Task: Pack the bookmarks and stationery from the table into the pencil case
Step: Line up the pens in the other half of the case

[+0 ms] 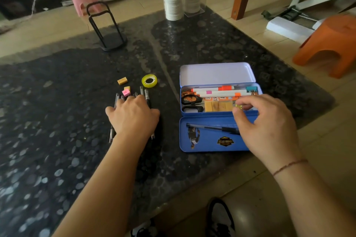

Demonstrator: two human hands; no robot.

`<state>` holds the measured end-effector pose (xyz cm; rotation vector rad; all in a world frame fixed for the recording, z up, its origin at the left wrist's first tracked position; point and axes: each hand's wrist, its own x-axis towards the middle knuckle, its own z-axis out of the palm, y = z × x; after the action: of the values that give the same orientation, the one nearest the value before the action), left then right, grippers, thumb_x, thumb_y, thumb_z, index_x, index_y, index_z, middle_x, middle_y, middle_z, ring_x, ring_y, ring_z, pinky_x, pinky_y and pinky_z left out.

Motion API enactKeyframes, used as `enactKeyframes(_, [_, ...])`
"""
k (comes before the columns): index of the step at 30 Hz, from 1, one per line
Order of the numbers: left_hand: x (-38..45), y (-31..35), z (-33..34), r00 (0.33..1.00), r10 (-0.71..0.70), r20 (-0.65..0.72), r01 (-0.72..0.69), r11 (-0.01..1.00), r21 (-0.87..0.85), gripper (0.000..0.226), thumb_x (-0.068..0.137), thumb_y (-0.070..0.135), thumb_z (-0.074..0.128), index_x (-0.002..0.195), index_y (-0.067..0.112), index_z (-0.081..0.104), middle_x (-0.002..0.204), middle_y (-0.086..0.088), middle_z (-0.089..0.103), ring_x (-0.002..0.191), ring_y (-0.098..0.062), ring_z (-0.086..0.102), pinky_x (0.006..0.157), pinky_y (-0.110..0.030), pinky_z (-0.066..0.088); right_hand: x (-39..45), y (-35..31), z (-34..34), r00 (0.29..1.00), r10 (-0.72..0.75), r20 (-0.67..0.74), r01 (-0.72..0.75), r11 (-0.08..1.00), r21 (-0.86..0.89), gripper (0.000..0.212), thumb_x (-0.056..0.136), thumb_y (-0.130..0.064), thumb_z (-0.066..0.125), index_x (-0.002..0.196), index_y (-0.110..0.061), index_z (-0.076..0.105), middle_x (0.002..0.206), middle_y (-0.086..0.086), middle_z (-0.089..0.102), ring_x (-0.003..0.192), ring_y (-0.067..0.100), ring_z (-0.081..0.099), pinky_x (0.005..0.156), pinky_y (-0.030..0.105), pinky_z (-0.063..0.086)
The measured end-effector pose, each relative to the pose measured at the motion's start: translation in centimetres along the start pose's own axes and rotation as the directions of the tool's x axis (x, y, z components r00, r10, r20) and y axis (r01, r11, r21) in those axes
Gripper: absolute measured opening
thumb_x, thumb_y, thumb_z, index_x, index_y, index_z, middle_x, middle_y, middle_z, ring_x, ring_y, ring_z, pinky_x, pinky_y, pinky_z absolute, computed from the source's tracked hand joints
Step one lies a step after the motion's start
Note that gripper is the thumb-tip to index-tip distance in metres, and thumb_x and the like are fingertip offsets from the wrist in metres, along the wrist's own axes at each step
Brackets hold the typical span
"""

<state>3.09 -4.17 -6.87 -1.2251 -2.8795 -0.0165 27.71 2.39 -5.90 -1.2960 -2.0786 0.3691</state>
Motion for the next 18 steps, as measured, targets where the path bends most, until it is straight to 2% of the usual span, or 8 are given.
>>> enactKeyframes(2, [0.3,0.0,-0.3,0.999,-0.023,0.028,0.024,1.0,-0.005,0.025,0.082,0.044,0.053,0.088,0.02,0.058,0.07,0.005,0.043,0.079,-0.02,0.044,0.075,-0.039,0.026,0.0,0.0,-0.1,1.0,0.003,-0.003,-0.003,1.0,0.011,0.018,0.084,-0.03,0.062,0.096,-0.019,0.069,0.089,-0.005,0.064,0.092,0.019,0.057,0.064,0.027,0.048])
enactKeyframes(4, [0.5,-0.1,-0.7,0.997,-0.048,0.065,0.051,0.997,-0.057,0.027,0.082,0.04,0.057,0.095,0.017,0.052,0.072,0.004,0.044,0.08,-0.026,0.052,0.074,-0.037,0.032,0.0,0.2,-0.3,1.0,0.016,-0.005,-0.015,0.999,0.028,0.017,0.084,-0.03,0.063,0.096,-0.02,0.069,0.088,-0.008,0.063,0.093,0.019,0.059,0.066,0.031,0.054])
enactKeyframes(7, [0.6,-0.3,-1.1,0.991,-0.032,0.131,0.036,0.999,-0.034,0.039,0.083,0.033,0.064,0.113,0.013,0.048,0.1,-0.007,0.057,0.099,-0.034,0.059,0.065,-0.037,0.04,0.0,0.5,-0.4,0.999,0.036,-0.013,-0.035,0.998,0.048,0.016,0.084,-0.03,0.063,0.096,-0.02,0.069,0.087,-0.008,0.063,0.094,0.02,0.061,0.067,0.035,0.056])
enactKeyframes(9, [0.4,-0.2,-1.1,0.984,-0.002,0.177,0.0,1.0,0.007,0.043,0.085,0.027,0.064,0.12,0.011,0.046,0.117,-0.01,0.057,0.106,-0.035,0.058,0.065,-0.038,0.041,0.0,0.4,-0.3,0.999,0.039,-0.007,-0.039,0.998,0.057,0.016,0.084,-0.03,0.063,0.096,-0.02,0.069,0.087,-0.01,0.061,0.096,0.02,0.061,0.066,0.036,0.057])
enactKeyframes(11, [0.2,-0.2,-1.2,0.978,-0.018,0.207,0.019,1.0,-0.007,0.04,0.087,0.023,0.061,0.122,0.011,0.046,0.116,-0.011,0.056,0.104,-0.034,0.058,0.065,-0.039,0.043,0.0,0.3,-0.3,0.999,0.039,0.004,-0.039,0.997,0.065,0.017,0.084,-0.031,0.063,0.096,-0.02,0.068,0.088,-0.011,0.06,0.096,0.019,0.061,0.066,0.036,0.058])
enactKeyframes(13, [-0.2,-0.6,-1.8,0.981,-0.035,0.189,0.044,0.998,-0.047,0.032,0.089,0.022,0.057,0.119,0.013,0.049,0.104,-0.009,0.055,0.096,-0.032,0.058,0.065,-0.038,0.043,0.0,0.3,-0.3,0.999,0.039,0.006,-0.039,0.996,0.076,0.017,0.084,-0.031,0.063,0.096,-0.02,0.069,0.087,-0.01,0.061,0.094,0.019,0.061,0.067,0.036,0.057])
enactKeyframes(15, [-0.7,-1.0,-2.8,0.993,0.008,0.119,0.007,0.993,-0.122,0.029,0.089,0.019,0.053,0.118,0.019,0.052,0.098,-0.007,0.055,0.089,-0.03,0.056,0.065,-0.038,0.044,0.2,0.3,-0.3,1.0,0.031,0.002,-0.031,0.997,0.071,0.018,0.084,-0.03,0.063,0.097,-0.019,0.069,0.087,-0.01,0.06,0.092,0.019,0.06,0.067,0.034,0.055])
enactKeyframes(18, [-2.4,-0.6,-4.5,0.969,0.248,-0.026,-0.241,0.904,-0.352,0.035,0.085,0.011,0.054,0.112,0.032,0.059,0.102,-0.001,0.067,0.087,-0.023,0.062,0.069,-0.034,0.05,0.4,0.1,-0.2,0.998,-0.048,0.033,0.045,0.995,0.086,0.029,0.082,-0.035,0.064,0.107,-0.021,0.067,0.095,-0.011,0.06,0.096,0.016,0.055,0.073,0.024,0.047])
